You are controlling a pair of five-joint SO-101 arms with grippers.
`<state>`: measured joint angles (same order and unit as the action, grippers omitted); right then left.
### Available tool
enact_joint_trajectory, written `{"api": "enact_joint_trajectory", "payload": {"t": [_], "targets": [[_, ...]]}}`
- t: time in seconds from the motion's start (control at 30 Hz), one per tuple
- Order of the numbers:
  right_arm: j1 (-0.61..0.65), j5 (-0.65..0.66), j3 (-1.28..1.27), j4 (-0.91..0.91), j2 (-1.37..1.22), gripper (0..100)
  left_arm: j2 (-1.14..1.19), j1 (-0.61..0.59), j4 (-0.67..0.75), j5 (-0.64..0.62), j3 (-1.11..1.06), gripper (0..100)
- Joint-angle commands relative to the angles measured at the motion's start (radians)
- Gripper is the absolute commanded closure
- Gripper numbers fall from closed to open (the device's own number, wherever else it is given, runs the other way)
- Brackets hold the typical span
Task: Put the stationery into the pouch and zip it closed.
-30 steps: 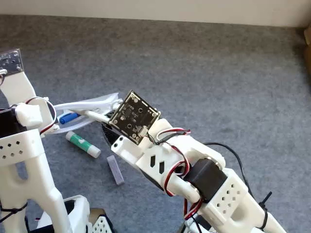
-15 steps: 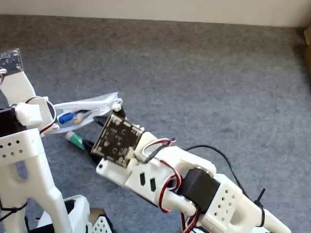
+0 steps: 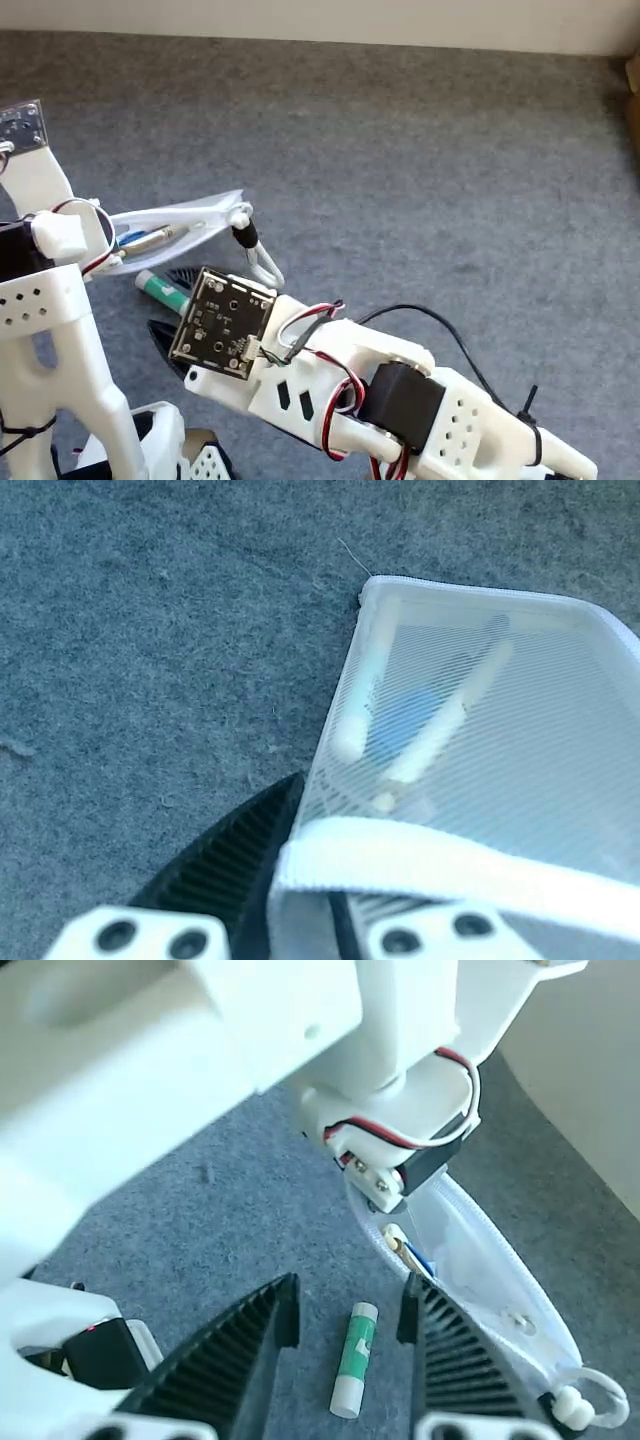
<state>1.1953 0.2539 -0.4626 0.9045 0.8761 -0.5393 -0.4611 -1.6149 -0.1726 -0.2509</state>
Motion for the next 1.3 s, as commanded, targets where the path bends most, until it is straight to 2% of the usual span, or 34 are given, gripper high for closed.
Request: {"api": "enact_joint_trajectory", "payload": {"t": [0.0,0.1,0.2,0.3,0.47,0.6,0.87,0.93,1.07,1.27], "targets": [[0.012,0.006,0.051,0.045,0.008,83.9,-0.001,-0.013,0.018,-0.006,0.002,99],[0.001,0.006,0.051,0.091,0.002,83.9,-0.001,-0.015,0.018,-0.006,0.019,99],[-0.045,-0.072,0.051,0.111,0.002,83.9,-0.001,-0.024,0.011,-0.006,0.065,99],[-0.097,-0.132,0.050,0.113,-0.002,83.9,-0.001,-0.076,0.011,-0.006,0.137,99],[-0.110,-0.140,-0.018,0.133,-0.002,83.9,-0.001,-0.173,-0.011,0.000,0.228,99],[-0.111,-0.141,-0.130,0.094,-0.004,83.9,-0.001,-0.194,-0.041,0.063,0.265,99],[-0.113,-0.141,-0.341,-0.054,-0.015,83.9,-0.001,-0.199,-0.054,0.064,0.259,99],[-0.113,-0.144,-0.360,-0.058,-0.059,83.9,-0.001,-0.199,-0.055,0.064,0.259,99],[-0.113,-0.250,-0.361,-0.059,-0.229,83.9,-0.001,-0.199,-0.068,0.063,0.259,99],[-0.113,-0.301,-0.268,-0.087,-0.438,83.9,-0.001,-0.200,-0.068,0.063,0.239,99]]}}
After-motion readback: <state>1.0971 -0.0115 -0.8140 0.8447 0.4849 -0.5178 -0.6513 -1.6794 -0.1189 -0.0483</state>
